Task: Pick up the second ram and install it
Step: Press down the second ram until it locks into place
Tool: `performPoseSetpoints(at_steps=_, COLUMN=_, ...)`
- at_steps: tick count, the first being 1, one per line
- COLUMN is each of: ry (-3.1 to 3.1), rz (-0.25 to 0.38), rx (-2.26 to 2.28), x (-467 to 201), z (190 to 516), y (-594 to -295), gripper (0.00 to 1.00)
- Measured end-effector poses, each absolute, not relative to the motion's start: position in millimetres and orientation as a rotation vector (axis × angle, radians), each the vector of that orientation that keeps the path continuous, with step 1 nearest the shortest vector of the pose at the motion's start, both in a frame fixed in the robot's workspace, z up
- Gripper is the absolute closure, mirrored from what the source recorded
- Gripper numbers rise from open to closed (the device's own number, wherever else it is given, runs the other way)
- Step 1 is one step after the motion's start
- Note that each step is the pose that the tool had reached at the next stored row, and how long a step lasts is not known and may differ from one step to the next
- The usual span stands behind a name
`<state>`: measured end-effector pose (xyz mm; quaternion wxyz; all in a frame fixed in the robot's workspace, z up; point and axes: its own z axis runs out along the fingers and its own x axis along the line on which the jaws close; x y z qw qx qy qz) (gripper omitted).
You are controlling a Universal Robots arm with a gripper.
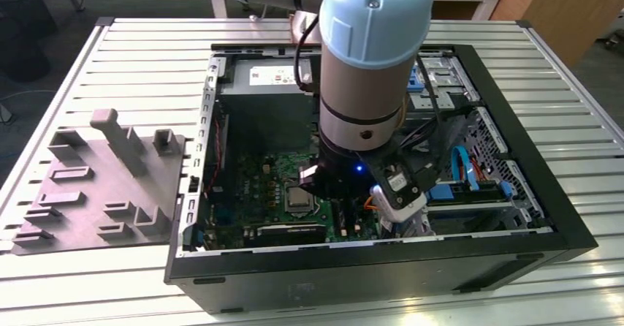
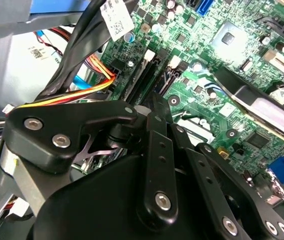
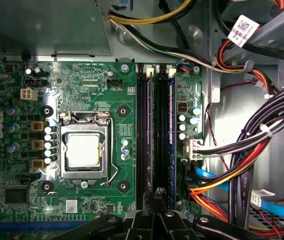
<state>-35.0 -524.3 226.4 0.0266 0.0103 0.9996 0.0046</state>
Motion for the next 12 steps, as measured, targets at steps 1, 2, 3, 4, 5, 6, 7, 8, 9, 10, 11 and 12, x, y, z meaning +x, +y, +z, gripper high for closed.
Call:
performPoseSetpoints(at_steps=1, ry=3.088, rz=0.015, rx=0.032, x=-35.0, z=224.7, y=-524.3, gripper=0.89)
performPoseSetpoints(at_steps=2, ry=3.088, rz=0.015, rx=0.032, x=-35.0, z=223.7, y=-524.3, gripper=0.89)
performPoseSetpoints(at_steps=3, ry=3.088, rz=0.014, rx=0.032, x=-35.0, z=223.5, y=-524.3, gripper=0.89)
performPoseSetpoints(at_steps=4, ry=3.088, rz=0.014, rx=0.032, x=-35.0, z=223.3, y=-524.3, gripper=0.89)
performPoseSetpoints(at_steps=5, ry=3.088, rz=0.014, rx=0.032, x=-35.0, z=222.8, y=-524.3, gripper=0.89)
performPoseSetpoints(at_steps=6, ry=3.088, rz=0.015, rx=0.032, x=-35.0, z=222.0, y=-524.2, gripper=0.89)
performPoseSetpoints(at_steps=7, ry=3.088, rz=0.014, rx=0.032, x=-35.1, z=220.7, y=-524.4, gripper=0.89)
performPoseSetpoints(at_steps=8, ry=3.089, rz=0.012, rx=0.032, x=-35.1, z=219.6, y=-524.5, gripper=0.89)
performPoseSetpoints(at_steps=9, ry=3.089, rz=0.013, rx=0.032, x=-35.1, z=219.2, y=-524.5, gripper=0.89)
performPoseSetpoints(at_steps=10, ry=3.089, rz=0.013, rx=0.032, x=-35.1, z=219.0, y=-524.4, gripper=0.89)
performPoseSetpoints(at_steps=11, ry=3.088, rz=0.014, rx=0.032, x=-35.0, z=218.6, y=-524.3, gripper=0.89)
performPoseSetpoints(at_steps=12, ry=3.088, rz=0.015, rx=0.032, x=-35.0, z=218.6, y=-524.3, gripper=0.89)
